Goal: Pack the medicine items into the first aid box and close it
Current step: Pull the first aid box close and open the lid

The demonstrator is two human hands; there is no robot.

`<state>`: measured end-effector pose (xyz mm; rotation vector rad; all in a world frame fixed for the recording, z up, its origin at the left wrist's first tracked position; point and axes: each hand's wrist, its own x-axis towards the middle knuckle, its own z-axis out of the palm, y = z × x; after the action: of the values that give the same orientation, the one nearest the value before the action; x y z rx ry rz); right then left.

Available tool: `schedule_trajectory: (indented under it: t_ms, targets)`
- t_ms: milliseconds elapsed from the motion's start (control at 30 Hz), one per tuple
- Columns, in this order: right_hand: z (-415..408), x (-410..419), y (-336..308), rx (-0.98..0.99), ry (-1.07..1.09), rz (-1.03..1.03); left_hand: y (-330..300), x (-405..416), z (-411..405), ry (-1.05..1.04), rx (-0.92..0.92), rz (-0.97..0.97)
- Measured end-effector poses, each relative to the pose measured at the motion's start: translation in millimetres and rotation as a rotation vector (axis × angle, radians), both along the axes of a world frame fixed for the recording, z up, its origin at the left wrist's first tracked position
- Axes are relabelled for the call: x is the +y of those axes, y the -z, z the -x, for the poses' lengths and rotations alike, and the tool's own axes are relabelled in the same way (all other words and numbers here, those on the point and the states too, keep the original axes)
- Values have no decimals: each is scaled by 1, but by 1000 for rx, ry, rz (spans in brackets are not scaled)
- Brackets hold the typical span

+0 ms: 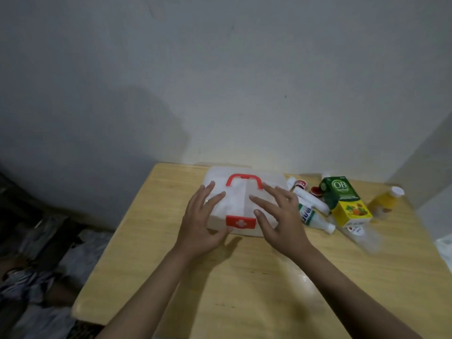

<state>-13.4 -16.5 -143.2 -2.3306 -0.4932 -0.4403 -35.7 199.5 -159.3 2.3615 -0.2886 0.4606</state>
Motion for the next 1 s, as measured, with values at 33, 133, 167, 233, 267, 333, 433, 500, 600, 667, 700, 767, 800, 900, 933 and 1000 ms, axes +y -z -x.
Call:
schedule_trajectory:
  t_ms: [33,133,167,233,267,333,433,500,600,667,700,767,800,900,933,1000]
  targets:
    - [-1,-1,3,-13,-5,-18,4,0,-2,-1,-22,-2]
    - [-3,-4,9,-42,-24,-91,14,0,-6,-11,-91,-17]
    - [-3,-5,11,-56,-28,-109,17,1,-8,-10,-113,-21]
    - [-4,-10,14,-84,-37,-130,21,2,-10,3,-162,-45]
    - [-4,-12,16,-95,-46,-137,23,3,-11,8,-181,-63]
    - [-4,-14,19,-130,-66,-150,26,5,-14,13,-218,-107]
    - [-2,-16,23,-161,-83,-175,32,6,-18,7,-290,-154]
    - [1,-16,24,-160,-94,-194,31,6,-17,11,-312,-179]
    - [6,-14,22,-144,-63,-193,25,7,-12,29,-324,-200]
    - [9,-12,23,-136,-16,-183,21,8,-8,34,-323,-148]
    - [10,-11,23,-134,2,-179,18,7,-7,30,-310,-102]
    - [13,-9,24,-132,33,-176,11,3,-5,3,-252,3]
    - [15,-8,24,-136,50,-178,8,1,-5,-24,-216,49]
    - [18,-3,27,-154,95,-212,1,-9,-10,-124,-117,140]
    - [19,-2,28,-156,98,-228,0,-12,-12,-142,-89,169]
    - [20,-1,29,-160,84,-259,0,-17,-13,-165,-49,215]
